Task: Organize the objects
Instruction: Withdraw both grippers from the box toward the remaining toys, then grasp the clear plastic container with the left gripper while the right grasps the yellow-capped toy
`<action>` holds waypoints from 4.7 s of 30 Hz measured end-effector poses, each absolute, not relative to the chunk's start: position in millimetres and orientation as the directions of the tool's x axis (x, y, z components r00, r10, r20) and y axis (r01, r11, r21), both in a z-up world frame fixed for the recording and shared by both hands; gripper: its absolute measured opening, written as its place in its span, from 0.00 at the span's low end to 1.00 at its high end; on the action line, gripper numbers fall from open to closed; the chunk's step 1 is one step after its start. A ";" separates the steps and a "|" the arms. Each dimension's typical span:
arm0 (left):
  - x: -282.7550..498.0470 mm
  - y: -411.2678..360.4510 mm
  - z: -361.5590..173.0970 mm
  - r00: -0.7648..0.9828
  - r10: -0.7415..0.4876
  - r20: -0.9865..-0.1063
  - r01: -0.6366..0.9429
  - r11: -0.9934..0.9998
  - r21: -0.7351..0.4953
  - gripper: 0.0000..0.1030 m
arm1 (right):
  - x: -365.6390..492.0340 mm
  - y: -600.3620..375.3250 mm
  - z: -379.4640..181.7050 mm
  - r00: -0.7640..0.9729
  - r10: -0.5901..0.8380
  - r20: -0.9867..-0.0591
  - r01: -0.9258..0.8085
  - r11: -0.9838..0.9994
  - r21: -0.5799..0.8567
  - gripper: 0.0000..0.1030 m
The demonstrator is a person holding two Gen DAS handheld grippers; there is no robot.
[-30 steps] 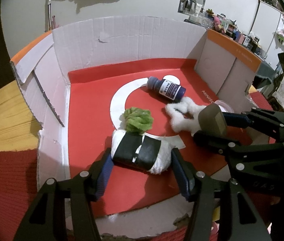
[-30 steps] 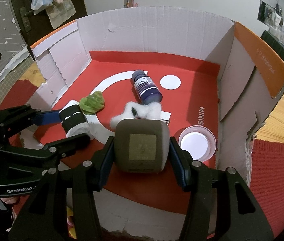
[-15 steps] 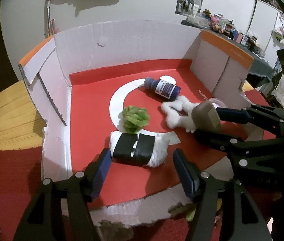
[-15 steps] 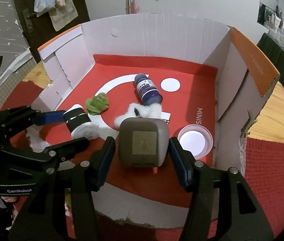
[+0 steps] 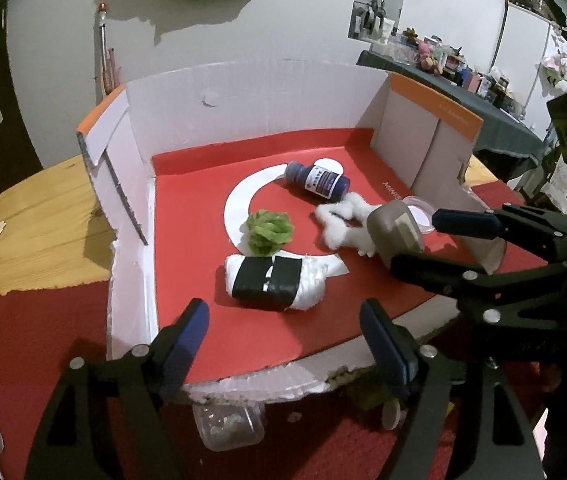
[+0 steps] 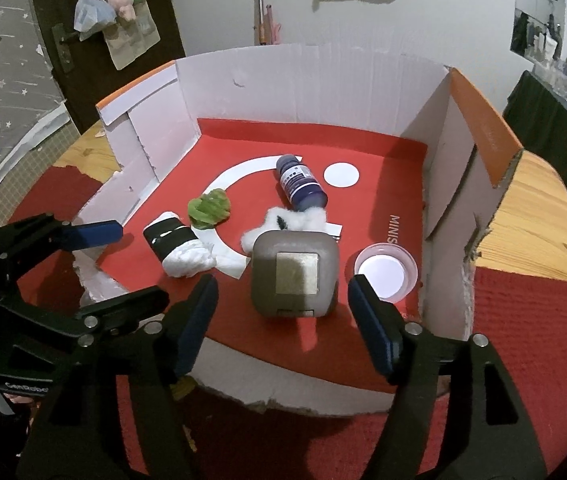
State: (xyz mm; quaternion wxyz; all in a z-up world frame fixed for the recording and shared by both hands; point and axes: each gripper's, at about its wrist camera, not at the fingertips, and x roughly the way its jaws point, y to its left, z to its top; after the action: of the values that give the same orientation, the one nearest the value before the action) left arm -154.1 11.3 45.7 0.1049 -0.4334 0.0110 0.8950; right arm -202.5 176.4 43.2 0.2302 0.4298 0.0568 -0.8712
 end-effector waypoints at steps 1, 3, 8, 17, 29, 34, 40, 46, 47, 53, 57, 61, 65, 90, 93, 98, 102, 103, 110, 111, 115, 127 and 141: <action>-153.2 11.0 45.9 -0.602 0.178 -0.778 -0.196 -0.978 -0.073 0.77 | -201.5 177.3 43.9 -0.527 -0.351 -0.774 0.447 -0.889 0.099 0.65; -151.5 10.7 46.2 -0.602 0.180 -0.778 -0.194 -0.978 -0.076 0.77 | -199.8 178.9 45.1 -0.528 -0.352 -0.773 0.444 -0.890 0.101 0.65; -147.9 11.4 47.3 -0.606 0.182 -0.775 -0.194 -0.978 -0.078 0.78 | -194.3 179.9 48.4 -0.533 -0.355 -0.768 0.445 -0.890 0.102 0.65; -140.7 4.3 49.3 -0.617 0.177 -0.767 -0.173 -0.981 -0.087 0.84 | -182.5 182.1 54.8 -0.544 -0.367 -0.755 0.447 -0.888 0.109 0.72; -125.0 0.9 57.1 -0.648 0.167 -0.743 -0.163 -0.984 -0.079 0.95 | -160.2 182.6 66.4 -0.567 -0.380 -0.731 0.451 -0.885 0.110 0.82; -118.9 -0.8 57.9 -0.652 0.162 -0.740 -0.159 -0.984 -0.075 0.98 | -152.5 184.4 70.1 -0.575 -0.385 -0.722 0.446 -0.887 0.117 0.87; -114.5 -6.6 53.4 -0.644 0.154 -0.749 -0.143 -0.986 -0.080 0.98 | -143.8 186.2 71.4 -0.580 -0.388 -0.716 0.440 -0.889 0.125 0.88; -107.2 -11.0 51.8 -0.643 0.150 -0.751 -0.133 -0.988 -0.083 1.00 | -136.4 185.9 70.3 -0.578 -0.390 -0.716 0.439 -0.889 0.129 0.93; -106.0 -11.9 51.4 -0.643 0.148 -0.751 -0.131 -0.988 -0.083 1.00 | -135.1 186.0 70.0 -0.578 -0.391 -0.716 0.439 -0.889 0.130 0.93; -100.4 -15.9 49.5 -0.638 0.141 -0.757 -0.121 -0.989 -0.083 1.00 | -126.9 184.7 69.7 -0.578 -0.395 -0.714 0.441 -0.888 0.134 0.93; -96.2 -17.1 48.0 -0.634 0.138 -0.761 -0.120 -0.990 -0.079 1.00 | -122.7 184.0 68.5 -0.578 -0.395 -0.715 0.443 -0.887 0.132 0.93; -92.3 -18.9 47.1 -0.632 0.134 -0.763 -0.116 -0.990 -0.078 1.00 | -117.1 181.9 67.0 -0.578 -0.393 -0.715 0.445 -0.886 0.127 0.93; -89.7 -21.9 45.3 -0.628 0.134 -0.767 -0.107 -0.991 -0.085 1.00 | -111.5 180.5 63.4 -0.573 -0.397 -0.717 0.449 -0.884 0.130 0.93; -87.3 -28.8 25.0 -0.588 0.138 -0.797 -0.073 -0.990 -0.118 1.00 | -103.8 166.7 31.1 -0.529 -0.378 -0.760 0.459 -0.880 0.118 0.70; -88.9 -32.5 23.3 -0.588 0.140 -0.796 -0.061 -0.990 -0.129 0.97 | -109.0 167.6 29.1 -0.528 -0.375 -0.762 0.450 -0.884 0.124 0.58; -94.2 -34.4 19.1 -0.574 0.157 -0.804 -0.061 -0.987 -0.149 0.87 | -115.9 167.8 27.5 -0.530 -0.367 -0.764 0.446 -0.887 0.118 0.51; -96.7 -34.3 17.0 -0.570 0.155 -0.807 -0.058 -0.987 -0.148 0.83 | -121.0 165.1 25.3 -0.525 -0.368 -0.767 0.449 -0.886 0.118 0.51; -97.6 -34.4 17.1 -0.572 0.154 -0.806 -0.057 -0.987 -0.149 0.82 | -122.5 164.2 24.7 -0.523 -0.369 -0.768 0.451 -0.885 0.119 0.51; -100.6 -36.9 16.0 -0.577 0.154 -0.802 -0.057 -0.987 -0.149 0.74 | -132.7 159.6 20.0 -0.504 -0.390 -0.771 0.462 -0.876 0.141 0.51; -100.2 -37.0 16.0 -0.577 0.153 -0.802 -0.056 -0.987 -0.148 0.73 | -134.2 158.9 19.3 -0.503 -0.392 -0.771 0.463 -0.875 0.143 0.51; -102.2 -37.0 17.0 -0.578 0.160 -0.800 -0.058 -0.986 -0.155 0.67 | -139.3 156.8 15.8 -0.489 -0.407 -0.772 0.466 -0.870 0.163 0.51; -100.8 -35.6 18.5 -0.580 0.191 -0.792 -0.071 -0.980 -0.185 0.39 | -140.7 150.3 13.1 -0.443 -0.456 -0.772 0.489 -0.844 0.219 0.29; -90.7 -33.3 21.3 -0.576 0.209 -0.791 -0.078 -0.976 -0.201 0.39 | -126.2 153.9 26.8 -0.455 -0.482 -0.749 0.497 -0.835 0.235 0.29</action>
State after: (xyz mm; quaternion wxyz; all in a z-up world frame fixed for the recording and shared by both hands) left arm -90.7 -33.3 21.3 0.0811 -0.4535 -0.0721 0.8846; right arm -126.2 153.9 26.8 0.2868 0.4359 0.0088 -0.8530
